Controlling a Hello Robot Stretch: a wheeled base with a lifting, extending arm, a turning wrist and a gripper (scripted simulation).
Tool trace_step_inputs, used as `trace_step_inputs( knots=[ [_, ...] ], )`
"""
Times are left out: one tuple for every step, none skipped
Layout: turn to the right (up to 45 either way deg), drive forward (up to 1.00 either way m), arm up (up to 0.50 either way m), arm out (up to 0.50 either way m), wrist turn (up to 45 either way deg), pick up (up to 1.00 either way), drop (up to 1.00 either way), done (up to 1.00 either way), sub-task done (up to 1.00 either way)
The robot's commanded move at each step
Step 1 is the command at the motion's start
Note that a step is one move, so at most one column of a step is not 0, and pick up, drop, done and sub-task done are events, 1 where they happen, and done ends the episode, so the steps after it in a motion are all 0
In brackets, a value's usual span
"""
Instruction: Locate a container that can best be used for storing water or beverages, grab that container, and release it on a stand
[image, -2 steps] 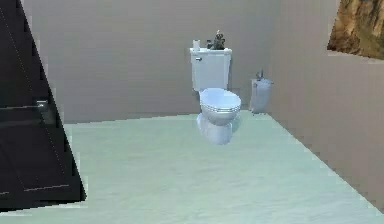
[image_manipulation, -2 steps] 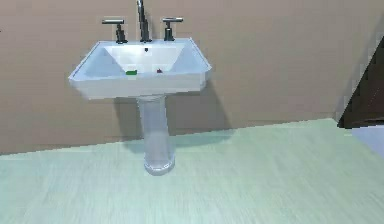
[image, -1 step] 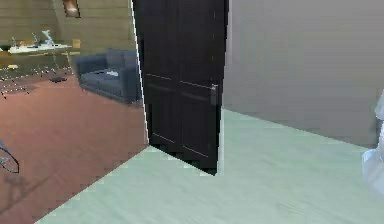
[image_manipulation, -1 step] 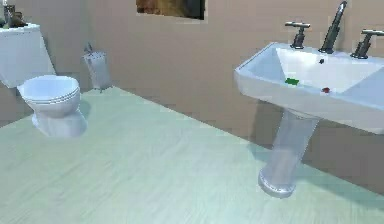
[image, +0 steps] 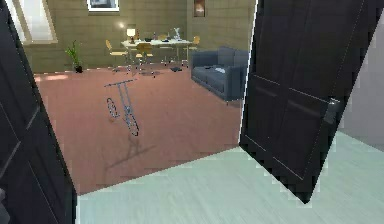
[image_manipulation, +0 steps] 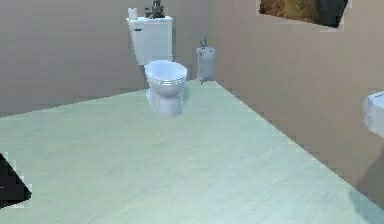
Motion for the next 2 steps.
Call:
trace_step_inputs(
  knots=[
    [0.0, 1.0, 0.0, 0.0, 0.0, 0.0, 0.0, 0.0, 0.0],
    [0.0, 1.0, 0.0, 0.0, 0.0, 0.0, 0.0, 0.0, 0.0]
  ],
)
